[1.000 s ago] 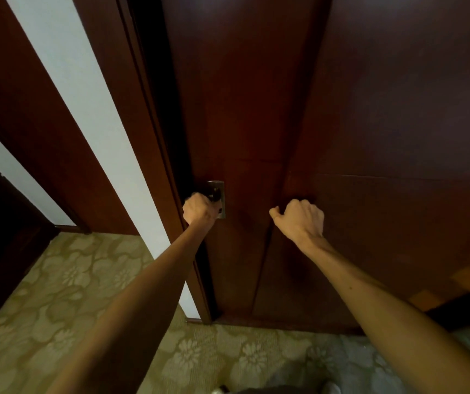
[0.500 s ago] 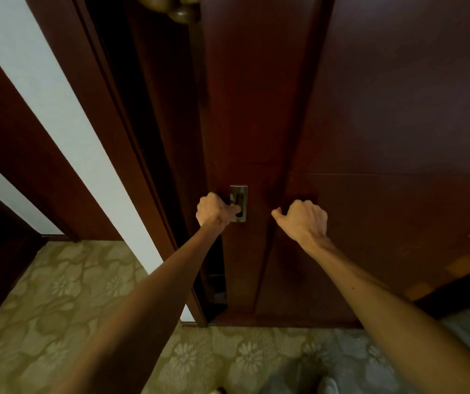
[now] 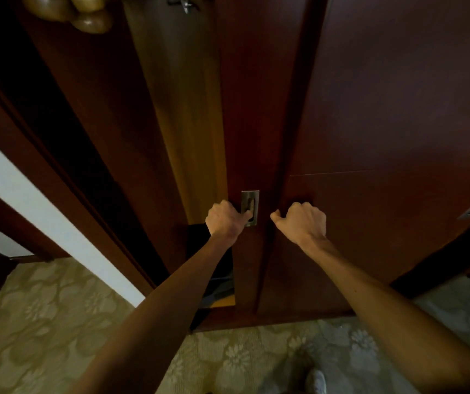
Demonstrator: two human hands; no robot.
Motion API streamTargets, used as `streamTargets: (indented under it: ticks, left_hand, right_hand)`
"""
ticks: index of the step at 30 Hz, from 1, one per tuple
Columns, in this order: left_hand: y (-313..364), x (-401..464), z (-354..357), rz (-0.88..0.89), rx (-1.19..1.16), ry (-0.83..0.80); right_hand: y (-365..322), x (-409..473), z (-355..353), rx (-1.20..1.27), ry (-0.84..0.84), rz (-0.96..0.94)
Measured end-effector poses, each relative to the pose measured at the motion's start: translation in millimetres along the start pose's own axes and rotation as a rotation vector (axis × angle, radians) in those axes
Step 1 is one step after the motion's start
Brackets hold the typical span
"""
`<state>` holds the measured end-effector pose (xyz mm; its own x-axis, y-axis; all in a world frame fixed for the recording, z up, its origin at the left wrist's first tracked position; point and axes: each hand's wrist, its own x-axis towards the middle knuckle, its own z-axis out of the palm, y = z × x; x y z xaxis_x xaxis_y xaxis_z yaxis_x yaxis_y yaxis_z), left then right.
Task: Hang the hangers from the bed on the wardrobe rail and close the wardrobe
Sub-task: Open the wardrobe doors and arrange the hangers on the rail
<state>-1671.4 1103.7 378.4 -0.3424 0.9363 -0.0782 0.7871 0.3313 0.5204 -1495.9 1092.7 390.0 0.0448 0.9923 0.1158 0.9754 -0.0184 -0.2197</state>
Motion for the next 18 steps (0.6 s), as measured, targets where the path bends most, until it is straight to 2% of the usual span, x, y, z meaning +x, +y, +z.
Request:
streamTargets:
  ticks: [18]
  left_hand:
    - [126.8, -41.4, 70.4, 0.145, 0.189, -0.001]
  right_hand:
    - [146.7, 29.7, -13.5, -0.015, 0.038, -0.072]
